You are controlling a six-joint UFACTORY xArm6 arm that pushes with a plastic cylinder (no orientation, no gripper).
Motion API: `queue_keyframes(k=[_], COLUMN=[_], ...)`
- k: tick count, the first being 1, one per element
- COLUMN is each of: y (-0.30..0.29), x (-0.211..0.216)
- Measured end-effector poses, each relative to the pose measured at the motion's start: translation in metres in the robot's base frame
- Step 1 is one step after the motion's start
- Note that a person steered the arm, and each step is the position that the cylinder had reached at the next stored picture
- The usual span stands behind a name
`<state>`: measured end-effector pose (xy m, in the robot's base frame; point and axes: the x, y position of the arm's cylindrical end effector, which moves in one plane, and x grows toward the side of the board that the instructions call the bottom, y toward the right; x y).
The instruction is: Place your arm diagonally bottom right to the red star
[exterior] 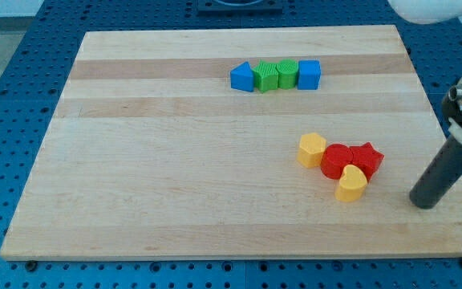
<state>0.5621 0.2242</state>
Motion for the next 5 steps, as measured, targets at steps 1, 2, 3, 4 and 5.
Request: queue_keyframes(k=[1, 2, 3, 4, 5], y=[-0.02, -0.039, -0.054, -0.054, -0.044], x=[0.003, 0.003, 0.003, 0.003, 0.003])
